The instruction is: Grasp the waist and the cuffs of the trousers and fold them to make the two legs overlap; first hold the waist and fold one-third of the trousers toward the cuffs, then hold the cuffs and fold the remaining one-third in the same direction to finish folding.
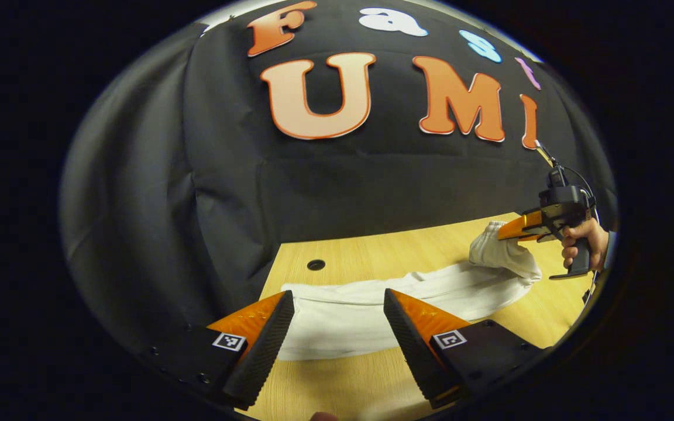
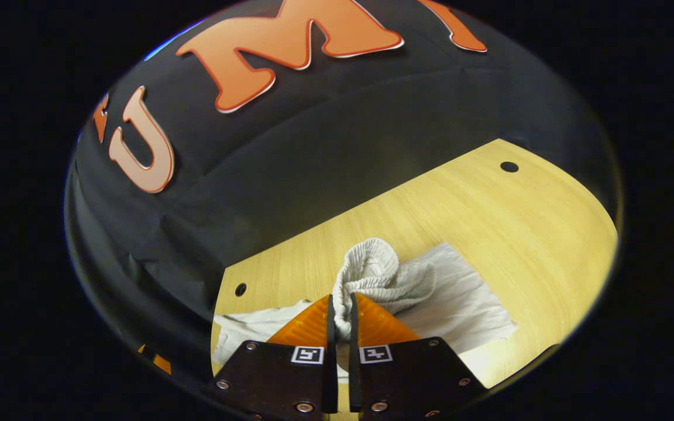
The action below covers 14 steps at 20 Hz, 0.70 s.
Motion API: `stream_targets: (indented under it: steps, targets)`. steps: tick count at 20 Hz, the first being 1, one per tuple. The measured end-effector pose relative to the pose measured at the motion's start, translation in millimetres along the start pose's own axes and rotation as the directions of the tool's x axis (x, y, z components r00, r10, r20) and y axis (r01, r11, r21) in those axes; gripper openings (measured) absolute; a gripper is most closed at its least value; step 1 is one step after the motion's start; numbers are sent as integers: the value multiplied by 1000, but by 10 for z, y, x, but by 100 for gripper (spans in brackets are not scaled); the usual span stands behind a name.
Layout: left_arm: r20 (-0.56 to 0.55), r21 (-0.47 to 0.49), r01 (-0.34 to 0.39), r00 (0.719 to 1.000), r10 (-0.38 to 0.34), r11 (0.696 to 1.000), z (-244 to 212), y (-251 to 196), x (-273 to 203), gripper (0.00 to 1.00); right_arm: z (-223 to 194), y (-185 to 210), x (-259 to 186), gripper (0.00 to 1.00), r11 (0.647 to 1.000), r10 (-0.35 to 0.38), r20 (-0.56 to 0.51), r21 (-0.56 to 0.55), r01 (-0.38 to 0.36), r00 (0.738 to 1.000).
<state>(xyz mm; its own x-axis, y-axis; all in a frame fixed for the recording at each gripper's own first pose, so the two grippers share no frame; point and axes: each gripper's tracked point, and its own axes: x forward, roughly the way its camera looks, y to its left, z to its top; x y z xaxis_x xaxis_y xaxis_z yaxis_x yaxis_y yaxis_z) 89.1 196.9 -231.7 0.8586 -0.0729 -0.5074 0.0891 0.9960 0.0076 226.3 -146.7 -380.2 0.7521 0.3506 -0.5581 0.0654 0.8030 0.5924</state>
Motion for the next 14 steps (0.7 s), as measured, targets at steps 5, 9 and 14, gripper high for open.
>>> stream_targets:
  steps: [5, 9, 14]
  targets:
    - [-159, -121, 14, 987, -33, 993, -486, 130, 284, 100, 76, -45, -65, 24, 995, 79, -125, -53, -87, 989]
    - [-243, -229, -7, 969, -50, 973, -803, 154, 394, 98, 166, -133, -72, 39, 985, 127, -139, -99, -142, 982]
    - [-327, -389, -40, 940, -97, 920, -1159, 199, 563, 98, 213, -230, -109, 68, 985, 87, -123, -138, -104, 989]
